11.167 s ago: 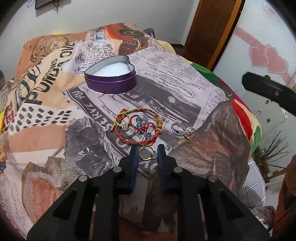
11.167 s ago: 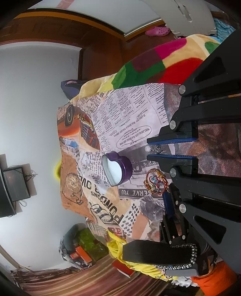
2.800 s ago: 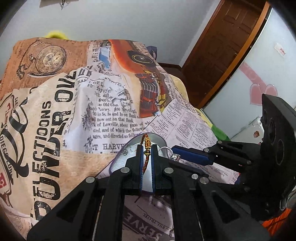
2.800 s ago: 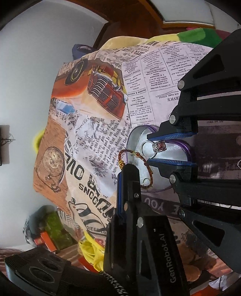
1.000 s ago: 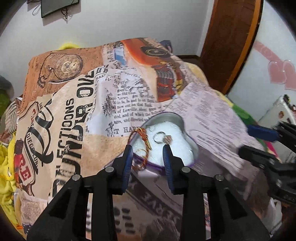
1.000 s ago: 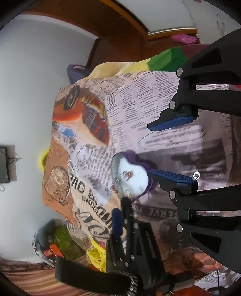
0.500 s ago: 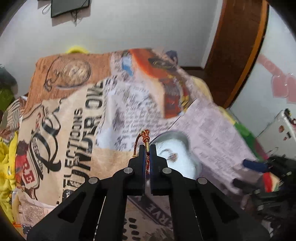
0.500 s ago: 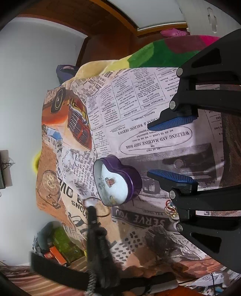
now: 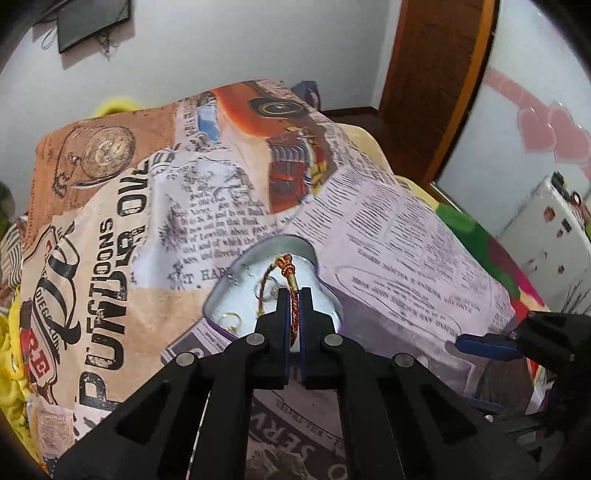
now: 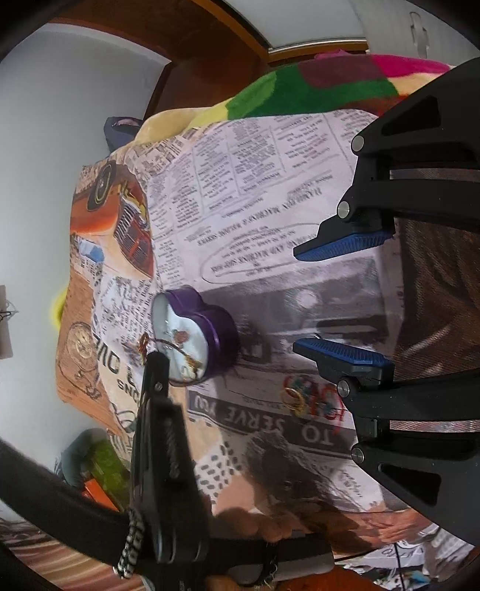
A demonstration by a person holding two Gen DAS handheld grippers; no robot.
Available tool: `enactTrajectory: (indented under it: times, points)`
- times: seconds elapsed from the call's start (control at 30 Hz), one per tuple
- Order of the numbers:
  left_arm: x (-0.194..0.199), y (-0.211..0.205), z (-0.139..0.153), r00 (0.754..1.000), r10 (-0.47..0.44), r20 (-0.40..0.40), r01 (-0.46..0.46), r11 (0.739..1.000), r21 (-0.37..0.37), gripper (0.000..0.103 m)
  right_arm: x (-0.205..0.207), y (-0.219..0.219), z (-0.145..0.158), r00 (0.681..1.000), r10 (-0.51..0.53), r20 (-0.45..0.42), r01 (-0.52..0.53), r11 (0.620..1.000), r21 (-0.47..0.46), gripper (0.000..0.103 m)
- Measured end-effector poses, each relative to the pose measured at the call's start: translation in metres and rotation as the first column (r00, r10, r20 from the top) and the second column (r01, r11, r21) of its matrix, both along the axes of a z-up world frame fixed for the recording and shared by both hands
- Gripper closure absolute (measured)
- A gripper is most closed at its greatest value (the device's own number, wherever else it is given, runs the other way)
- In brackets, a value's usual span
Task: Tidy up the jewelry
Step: 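Release the bracelet into the tin with the left gripper while the right grasps a small silver ring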
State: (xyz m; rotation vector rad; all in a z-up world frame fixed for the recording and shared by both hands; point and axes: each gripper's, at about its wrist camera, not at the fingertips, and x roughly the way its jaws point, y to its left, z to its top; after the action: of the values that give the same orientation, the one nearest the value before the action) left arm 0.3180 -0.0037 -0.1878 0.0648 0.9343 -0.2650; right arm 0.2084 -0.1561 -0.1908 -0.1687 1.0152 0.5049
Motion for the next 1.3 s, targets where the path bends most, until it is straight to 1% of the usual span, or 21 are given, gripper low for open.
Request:
enactTrajectory:
  times: [0.07,0.13,0.23,0.27,0.3,0.43,0.5,0.57,0.63,0.67,0.7,0.8,0.93,1.07,1.3]
  points:
    - [-0.006,-0.003,0.002,1.000,-0.016,0.005,0.016,1.000,0.004,0.099,-0.003,0.002,-0.003,1.000,0.011,-0.005,-0.011,1.000,-0.007,0.063]
    - [-0.012,-0.003,0.006,1.000,-0.026,0.006,0.026,1.000,-0.003,0.094,-0.005,0.004,-0.005,1.000,0.019,-0.012,-0.019,1.000,-0.009,0.063]
    - [-0.021,0.001,0.010,1.000,-0.021,0.005,0.021,1.000,-0.013,0.077,-0.005,0.008,-0.008,0.999,0.028,-0.020,-0.028,1.000,-0.007,0.063]
    - [-0.023,0.003,0.010,1.000,-0.017,0.006,0.017,1.000,-0.015,0.070,-0.005,0.010,-0.009,0.999,0.032,-0.021,-0.032,0.999,-0.010,0.063]
    - [-0.027,0.005,0.011,1.000,-0.012,0.008,0.012,1.000,-0.019,0.069,-0.006,0.012,-0.010,0.999,0.034,-0.021,-0.035,0.999,-0.013,0.063]
    - [-0.042,0.017,0.011,1.000,0.007,-0.013,-0.008,0.998,-0.059,0.069,-0.006,0.019,-0.015,0.999,0.047,-0.014,-0.048,0.998,-0.037,0.063]
    - [-0.050,0.022,0.008,0.999,0.016,-0.029,-0.018,0.998,-0.066,0.069,-0.006,0.021,-0.016,0.999,0.050,-0.008,-0.051,0.998,-0.037,0.064]
    - [-0.058,0.025,0.004,0.999,0.025,-0.039,-0.027,0.998,-0.064,0.069,-0.006,0.023,-0.018,0.998,0.055,-0.001,-0.055,0.998,-0.042,0.070]
    - [-0.065,0.028,0.001,0.998,0.031,-0.051,-0.034,0.997,-0.063,0.068,-0.007,0.027,-0.019,0.997,0.071,0.003,-0.071,0.996,-0.046,0.083]
    - [-0.068,0.028,-0.001,0.998,0.035,-0.056,-0.039,0.997,-0.060,0.068,-0.008,0.029,-0.020,0.997,0.078,0.004,-0.078,0.996,-0.045,0.086]
    - [-0.071,0.029,-0.003,0.998,0.037,-0.059,-0.041,0.997,-0.060,0.068,-0.009,0.031,-0.021,0.996,0.086,0.004,-0.086,0.995,-0.046,0.093]
    - [-0.079,0.028,-0.007,0.996,0.034,-0.077,-0.040,0.996,-0.074,0.068,-0.011,0.033,-0.020,0.996,0.084,0.011,-0.083,0.995,-0.060,0.093]
    - [-0.088,0.023,-0.011,0.995,0.025,-0.100,-0.034,0.995,-0.091,0.069,-0.011,0.025,-0.015,0.999,0.053,-0.008,-0.053,0.998,-0.022,0.093]
    - [-0.098,0.017,-0.015,0.992,0.012,-0.126,-0.028,0.992,-0.124,0.068,-0.015,0.011,-0.003,1.000,0.009,0.008,-0.009,1.000,0.004,0.093]
    - [-0.113,-0.005,-0.028,0.984,-0.034,-0.175,0.010,0.991,-0.136,0.068,-0.026,-0.002,0.013,0.999,-0.024,0.047,0.024,1.000,0.011,0.093]
